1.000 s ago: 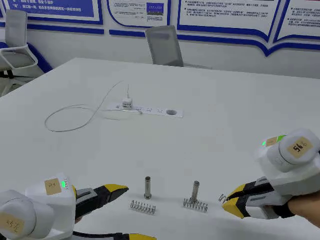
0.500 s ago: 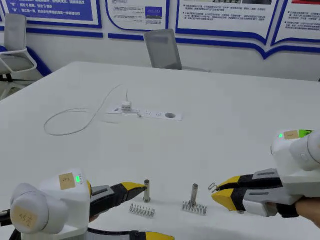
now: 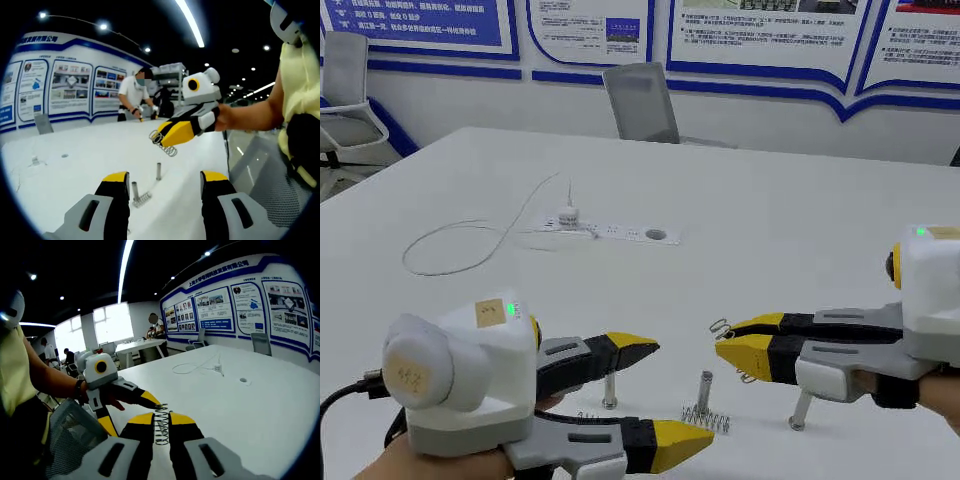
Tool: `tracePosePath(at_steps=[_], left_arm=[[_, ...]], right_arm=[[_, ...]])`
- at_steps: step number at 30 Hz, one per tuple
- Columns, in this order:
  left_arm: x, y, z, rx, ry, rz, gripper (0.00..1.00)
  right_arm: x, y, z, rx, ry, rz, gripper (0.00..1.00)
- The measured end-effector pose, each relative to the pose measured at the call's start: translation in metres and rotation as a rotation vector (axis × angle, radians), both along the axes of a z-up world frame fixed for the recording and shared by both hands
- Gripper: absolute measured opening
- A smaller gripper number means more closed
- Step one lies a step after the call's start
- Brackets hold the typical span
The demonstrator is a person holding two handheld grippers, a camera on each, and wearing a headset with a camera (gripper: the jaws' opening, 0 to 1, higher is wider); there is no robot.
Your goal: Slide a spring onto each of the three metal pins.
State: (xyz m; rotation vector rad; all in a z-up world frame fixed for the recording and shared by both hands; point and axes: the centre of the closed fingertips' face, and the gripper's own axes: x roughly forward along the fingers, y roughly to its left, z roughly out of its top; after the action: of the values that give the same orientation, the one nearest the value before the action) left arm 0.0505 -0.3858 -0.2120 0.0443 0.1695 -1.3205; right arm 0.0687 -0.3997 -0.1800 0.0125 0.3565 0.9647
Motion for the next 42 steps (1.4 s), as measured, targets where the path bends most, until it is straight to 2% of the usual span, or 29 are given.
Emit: tracePosePath(at_steps=[4, 8, 10, 12, 18, 21, 27, 32, 37, 42], left_arm=[[-0.003, -0.009, 0.003, -0.011, 0.014, -0.028, 0.55], [-0.004, -0.016, 0.008, -0.034, 0.035, -0.048, 0.51], [-0.003, -0.019, 0.013, -0.064, 0.057, -0.047, 0.5], [-0.001, -0.022, 0.016, -0.08, 0.066, -0.046, 0.47], [0.001, -0.025, 0.02, -0.106, 0.1, -0.039, 0.37], [0.002, -0.027, 0.02, -0.106, 0.108, -0.037, 0.32], [0.005, -0.027, 0.023, -0.132, 0.134, -0.021, 0.22], [0.004, -0.027, 0.023, -0.13, 0.135, -0.025, 0.16], [0.003, -0.026, 0.022, -0.118, 0.113, -0.027, 0.14], [0.0, -0.026, 0.019, -0.086, 0.08, -0.04, 0.12]], right_arm=[[-0.001, 0.005, 0.007, 0.065, 0.015, 0.006, 0.12], [-0.003, 0.01, 0.008, 0.069, 0.011, 0.018, 0.12], [-0.005, 0.012, 0.009, 0.076, 0.01, 0.027, 0.12], [-0.006, 0.015, 0.009, 0.078, 0.004, 0.035, 0.12], [-0.006, 0.017, 0.011, 0.091, -0.003, 0.044, 0.12], [-0.006, 0.018, 0.011, 0.095, -0.009, 0.047, 0.12], [-0.008, 0.019, 0.01, 0.098, -0.009, 0.049, 0.12], [-0.008, 0.02, 0.01, 0.102, -0.011, 0.05, 0.12], [-0.008, 0.02, 0.01, 0.097, -0.012, 0.051, 0.12], [-0.01, 0.018, 0.009, 0.083, -0.006, 0.058, 0.12]])
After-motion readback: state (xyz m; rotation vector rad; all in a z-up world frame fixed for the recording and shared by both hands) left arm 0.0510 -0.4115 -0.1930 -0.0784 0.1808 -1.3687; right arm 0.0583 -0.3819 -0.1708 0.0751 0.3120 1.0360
